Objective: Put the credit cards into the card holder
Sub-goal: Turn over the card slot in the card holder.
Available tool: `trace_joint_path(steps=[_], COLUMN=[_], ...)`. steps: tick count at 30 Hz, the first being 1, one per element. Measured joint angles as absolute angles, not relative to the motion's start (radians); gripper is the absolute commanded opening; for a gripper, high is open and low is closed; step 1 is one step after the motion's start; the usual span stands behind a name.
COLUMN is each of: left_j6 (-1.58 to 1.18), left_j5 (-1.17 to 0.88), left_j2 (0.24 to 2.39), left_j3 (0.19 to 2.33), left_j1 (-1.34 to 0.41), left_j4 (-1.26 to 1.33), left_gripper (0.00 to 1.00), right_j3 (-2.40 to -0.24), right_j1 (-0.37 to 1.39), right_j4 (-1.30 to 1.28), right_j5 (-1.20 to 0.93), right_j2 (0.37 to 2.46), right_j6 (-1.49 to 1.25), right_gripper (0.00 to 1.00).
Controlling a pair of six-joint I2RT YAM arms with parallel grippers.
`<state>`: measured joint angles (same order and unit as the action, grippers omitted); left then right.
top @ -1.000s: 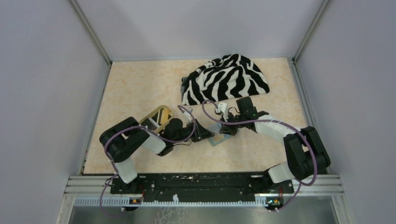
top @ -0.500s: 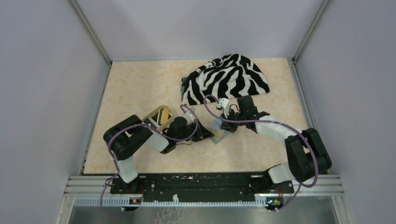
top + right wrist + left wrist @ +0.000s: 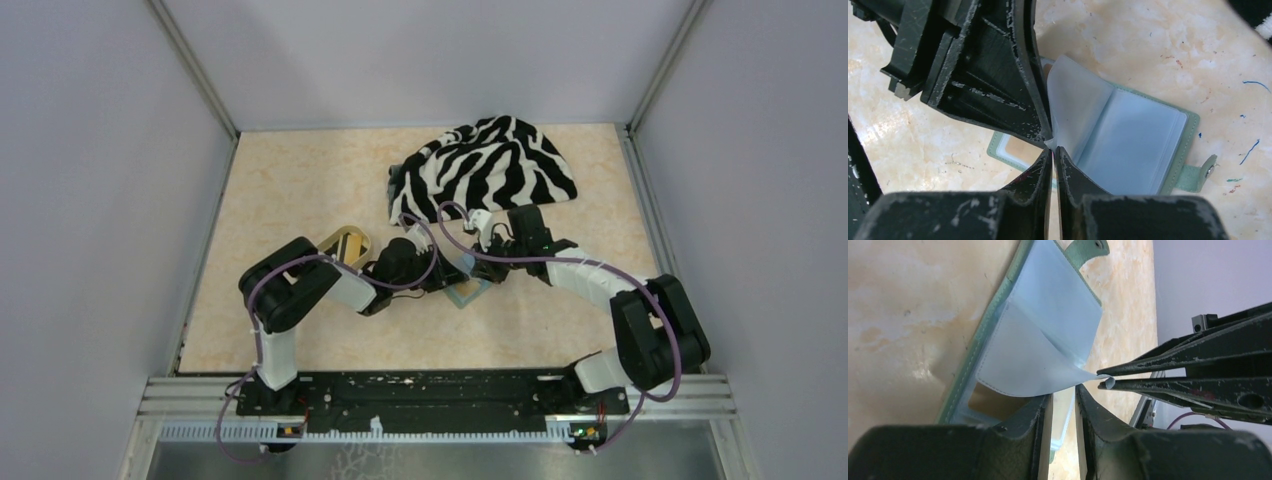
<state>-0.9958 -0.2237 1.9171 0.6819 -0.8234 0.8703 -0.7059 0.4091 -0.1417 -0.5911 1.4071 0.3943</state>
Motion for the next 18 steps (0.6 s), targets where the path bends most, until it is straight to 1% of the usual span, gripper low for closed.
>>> trace_joint_path(steps=[2, 4, 5, 7, 13, 18], left_j6=[-0.989, -0.981, -0.974, -0.962, -0.912, -0.879], left_j5=[-0.224, -0.226, -0.229, -0.240, -0.284, -0.333], left_j2=[1.927, 1.937, 1.943, 1.955, 2.009, 2.058], left_j3=[0.697, 0.710, 0.718, 0.743, 0.858, 0.954], left_j1=[-0.819, -0.814, -0.810, -0.805, -0.801, -0.800], left_j4=[0.860, 0.851, 0.848, 0.839, 0.802, 0.757], left_gripper=[0.30, 0.30, 0.31, 0.31, 0.33, 0.37], right_j3=[-0.706, -0.706, -0.706, -0.707, -0.709, -0.760], right_j1=[0.408, 0.403, 0.397, 0.374, 0.274, 0.192], right_j4=[-0.142, -0.142, -0.142, -0.141, -0.119, -0.158], right_j5=[-0.591, -0.592, -0.593, -0.599, -0.634, -0.676], right_j2=[1.406, 1.398, 1.389, 1.367, 1.297, 1.289], right_j6=[0.387, 0.378, 0.372, 0.360, 0.317, 0.303], right_gripper=[0.26, 0.33, 0.37, 0.41, 0.42, 0.42])
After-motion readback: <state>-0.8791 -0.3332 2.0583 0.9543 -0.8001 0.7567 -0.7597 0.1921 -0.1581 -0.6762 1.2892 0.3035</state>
